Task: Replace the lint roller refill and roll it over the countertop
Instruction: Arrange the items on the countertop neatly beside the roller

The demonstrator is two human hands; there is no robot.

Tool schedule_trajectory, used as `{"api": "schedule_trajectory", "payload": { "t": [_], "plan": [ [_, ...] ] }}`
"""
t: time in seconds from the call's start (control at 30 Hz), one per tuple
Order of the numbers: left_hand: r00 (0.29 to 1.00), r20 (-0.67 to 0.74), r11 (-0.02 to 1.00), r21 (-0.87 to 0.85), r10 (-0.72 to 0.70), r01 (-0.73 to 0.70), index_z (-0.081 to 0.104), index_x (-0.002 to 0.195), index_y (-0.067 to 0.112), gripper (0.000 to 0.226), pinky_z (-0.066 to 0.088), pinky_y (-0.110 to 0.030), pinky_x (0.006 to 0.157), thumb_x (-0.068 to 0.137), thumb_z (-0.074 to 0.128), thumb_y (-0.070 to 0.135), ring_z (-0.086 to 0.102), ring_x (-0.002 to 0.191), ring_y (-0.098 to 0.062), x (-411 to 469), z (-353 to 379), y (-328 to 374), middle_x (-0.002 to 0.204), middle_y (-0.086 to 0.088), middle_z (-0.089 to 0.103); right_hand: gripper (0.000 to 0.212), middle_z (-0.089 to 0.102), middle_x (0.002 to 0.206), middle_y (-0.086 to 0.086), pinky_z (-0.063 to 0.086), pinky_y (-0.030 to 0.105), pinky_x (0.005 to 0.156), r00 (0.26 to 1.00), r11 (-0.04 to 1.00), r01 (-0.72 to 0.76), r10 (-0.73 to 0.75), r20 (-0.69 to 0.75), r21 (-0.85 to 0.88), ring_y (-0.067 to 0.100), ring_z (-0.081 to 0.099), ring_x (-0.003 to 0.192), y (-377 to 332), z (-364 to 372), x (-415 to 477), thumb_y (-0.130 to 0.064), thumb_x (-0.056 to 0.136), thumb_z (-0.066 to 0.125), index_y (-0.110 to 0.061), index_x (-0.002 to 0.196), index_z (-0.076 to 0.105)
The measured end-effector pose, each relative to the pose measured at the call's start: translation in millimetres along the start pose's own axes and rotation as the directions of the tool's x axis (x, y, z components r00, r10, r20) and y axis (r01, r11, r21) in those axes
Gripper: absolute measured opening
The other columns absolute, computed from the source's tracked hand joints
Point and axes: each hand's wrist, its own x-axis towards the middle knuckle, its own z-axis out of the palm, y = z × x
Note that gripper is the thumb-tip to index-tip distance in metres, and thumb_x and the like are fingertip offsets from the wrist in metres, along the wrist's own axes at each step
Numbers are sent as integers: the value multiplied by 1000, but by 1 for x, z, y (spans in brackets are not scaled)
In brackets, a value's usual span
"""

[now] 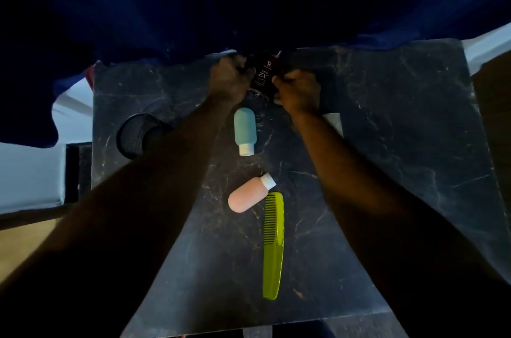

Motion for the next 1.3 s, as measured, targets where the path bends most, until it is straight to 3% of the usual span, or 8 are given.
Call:
{"api": "schedule_trajectory", "payload": {
  "t": [0.1, 0.33, 0.5, 0.6, 0.77, 0.93, 1.1, 1.3],
  "plan": [
    [1000, 13, 999, 44, -3, 2, 73, 118, 12, 25, 48, -8, 86, 95, 75, 21, 68, 111, -11, 3, 1, -3, 121, -4, 75, 23, 74, 89, 12, 63, 42, 59, 997, 993, -70, 68, 21, 91, 24, 75, 72, -1, 1, 2, -24, 81, 80, -28, 70, 60],
    [998, 22, 970, -236, -63, 67, 72, 112, 16, 21, 57, -43, 103, 95, 69, 4, 71, 112, -15, -37, -1, -2, 116, 0, 74, 20, 74, 86, -6, 60, 26, 62, 985, 987, 30, -56, 162, 159, 7, 74, 74, 3, -19, -25, -18, 84, 77, -33, 78, 65],
    [975, -219, 924, -380, -45, -43, 64, 131, 5, 36, 59, -25, 93, 96, 64, 0, 69, 107, -1, -107, -5, 2, 119, 2, 72, 25, 70, 88, -12, 62, 32, 73, 957, 970, 229, -241, 165, 85, 8, 72, 85, -2, -30, -53, -27, 81, 80, -39, 90, 60],
    [937, -326, 869, -492, -129, -51, 64, 129, 14, 37, 56, -50, 102, 93, 63, 10, 69, 117, -21, -142, -9, -6, 123, -3, 72, 26, 67, 86, -30, 54, 13, 71, 910, 934, 357, -342, 235, -23, -8, 67, 84, -10, -27, -75, -36, 80, 78, -43, 93, 57],
    [886, -448, 864, -488, -121, -128, 51, 148, 29, 63, 56, -45, 105, 93, 63, 1, 61, 133, -24, -180, -5, -25, 143, -2, 61, 29, 65, 88, -24, 54, 19, 78, 848, 892, 444, -389, 360, -84, -10, 65, 86, -18, -4, -98, -30, 83, 78, -35, 103, 57],
    [853, -498, 854, -501, -156, -137, 42, 153, 19, 68, 51, -58, 108, 89, 56, 0, 57, 137, -28, -186, -4, -39, 150, -9, 55, 34, 70, 112, -4, 52, 31, 87, 811, 783, 556, -439, 386, -278, 17, 66, 105, -22, 21, -107, -38, 80, 78, -25, 106, 60],
    [888, -444, 847, -513, -124, -138, 35, 156, 5, 74, 46, -60, 112, 84, 50, 3, 52, 141, -34, -185, -7, -40, 154, -20, 47, 38, 70, 117, 1, 44, 25, 88, 809, 741, 573, -444, 385, -351, 22, 65, 110, -22, 34, -104, -36, 79, 80, -21, 109, 64],
    [884, -422, 831, -551, -202, -73, 32, 158, 2, 82, 42, -54, 118, 78, 48, -4, 49, 143, -24, -179, -8, -42, 157, -17, 44, 34, 71, 111, 3, 56, 44, 89, 809, 737, 555, -369, 458, -386, 22, 66, 105, -27, 41, -102, -36, 82, 77, -18, 107, 63]
  ]
}}
